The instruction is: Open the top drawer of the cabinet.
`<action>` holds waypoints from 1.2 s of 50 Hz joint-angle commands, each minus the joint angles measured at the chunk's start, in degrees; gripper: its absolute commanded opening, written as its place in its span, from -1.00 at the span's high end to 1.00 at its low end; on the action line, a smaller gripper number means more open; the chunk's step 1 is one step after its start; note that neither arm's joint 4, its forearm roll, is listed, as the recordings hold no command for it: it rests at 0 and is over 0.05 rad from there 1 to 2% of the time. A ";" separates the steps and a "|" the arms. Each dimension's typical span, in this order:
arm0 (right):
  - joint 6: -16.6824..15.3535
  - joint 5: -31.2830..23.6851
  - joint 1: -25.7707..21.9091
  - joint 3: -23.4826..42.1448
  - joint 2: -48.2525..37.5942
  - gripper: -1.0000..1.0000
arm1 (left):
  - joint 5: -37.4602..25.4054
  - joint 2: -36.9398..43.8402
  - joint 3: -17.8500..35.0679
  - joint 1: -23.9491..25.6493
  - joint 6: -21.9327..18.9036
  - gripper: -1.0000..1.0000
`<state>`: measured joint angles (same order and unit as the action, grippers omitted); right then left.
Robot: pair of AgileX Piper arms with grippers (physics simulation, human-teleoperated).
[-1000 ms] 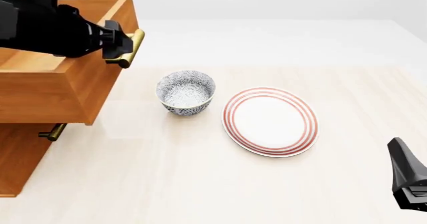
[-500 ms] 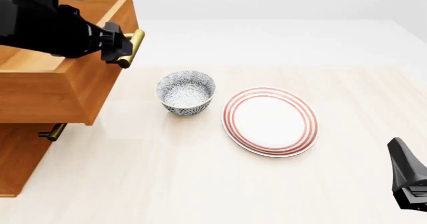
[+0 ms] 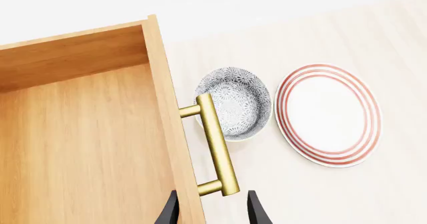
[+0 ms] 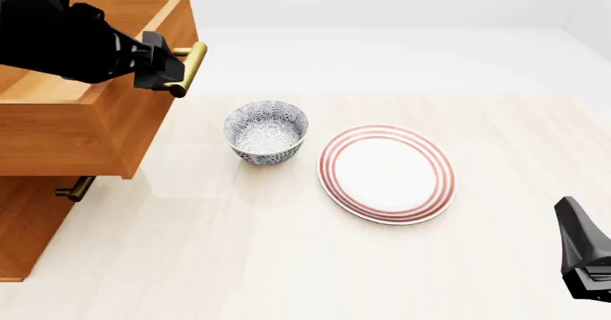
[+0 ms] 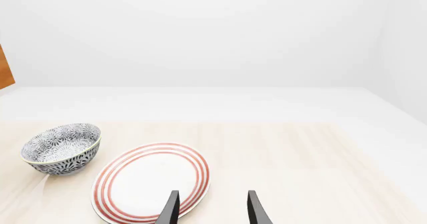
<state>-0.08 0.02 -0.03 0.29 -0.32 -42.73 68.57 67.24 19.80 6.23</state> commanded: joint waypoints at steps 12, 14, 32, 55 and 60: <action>0.00 -0.02 0.01 -0.04 0.05 -1.00 | -2.85 -2.99 1.45 0.41 -3.03 -1.00; 0.02 -0.02 0.00 -0.04 0.05 -1.00 | -3.18 -3.25 1.57 0.21 -3.22 -1.00; 0.01 -0.01 0.01 -0.04 0.06 -1.00 | -5.41 -5.19 2.25 -0.59 -4.87 -1.00; 0.02 -0.01 -0.01 -0.04 0.06 -1.00 | -7.34 -9.59 3.18 -0.68 -8.04 -1.00; 0.02 -0.01 0.00 -0.04 0.06 -1.00 | -6.44 -10.45 1.90 -0.74 -7.98 -1.00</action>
<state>-0.08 0.02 -0.03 0.29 -0.32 -49.45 60.19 70.02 19.29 -0.94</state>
